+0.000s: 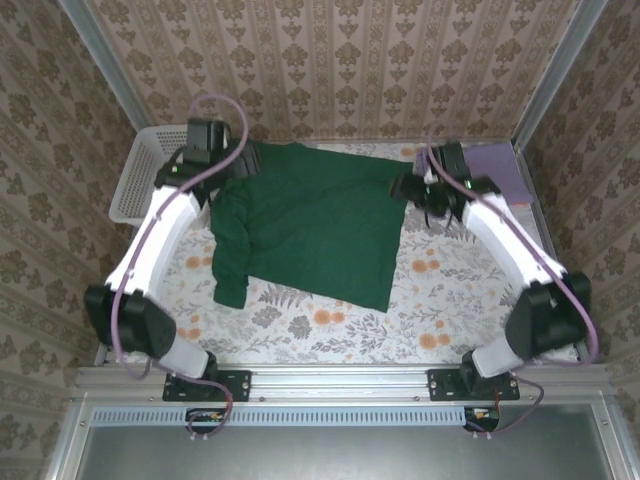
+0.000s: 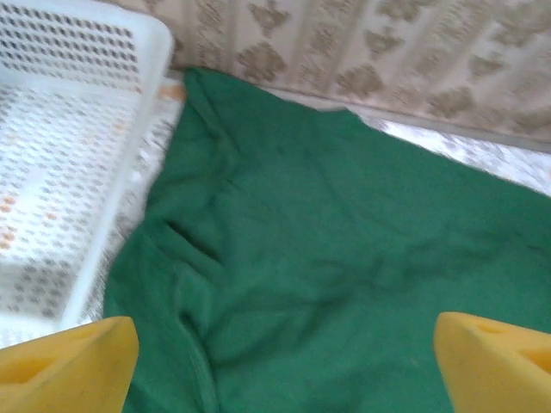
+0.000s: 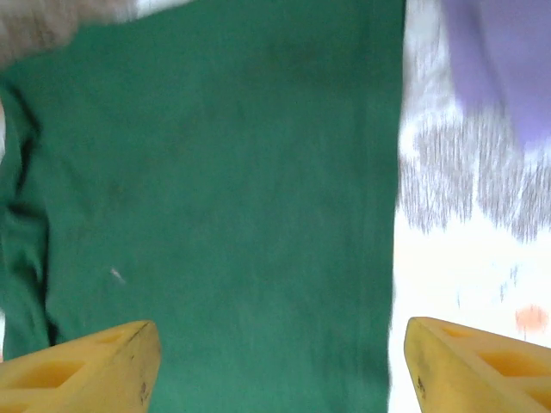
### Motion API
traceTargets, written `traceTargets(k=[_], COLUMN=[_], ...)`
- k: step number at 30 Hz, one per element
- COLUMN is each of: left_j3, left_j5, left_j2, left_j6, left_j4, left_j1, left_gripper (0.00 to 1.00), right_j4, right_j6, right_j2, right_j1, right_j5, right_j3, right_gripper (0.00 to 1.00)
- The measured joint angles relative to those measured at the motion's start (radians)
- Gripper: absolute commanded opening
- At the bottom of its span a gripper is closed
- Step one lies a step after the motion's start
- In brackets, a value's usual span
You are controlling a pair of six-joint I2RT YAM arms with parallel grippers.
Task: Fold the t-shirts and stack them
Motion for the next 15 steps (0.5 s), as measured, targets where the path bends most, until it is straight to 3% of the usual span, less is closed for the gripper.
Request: traceTargets(k=[8,11,15], left_j3=[-0.456,-0.629,-0.737], left_j5=[0.008,0.014,0.002], left_j2=[-0.259,-0.318,-0.352], left_j6=[-0.045,-0.095,-0.155], left_j4=[-0.061,-0.098,-0.140], left_j1=[-0.182,-0.212,-0.248], left_gripper=[0.73,0.71,0.68], right_j4=[0.061,0.069,0.128], right_j6=[0.074,0.108,0.137], right_j2=[-0.257,-0.286,-0.267], right_j1=[0.071,0.090,0.136], right_j5=[-0.125,-0.142,-0.161], right_j3=[-0.531,-0.616,-0.640], right_gripper=[0.53,0.49,0.47])
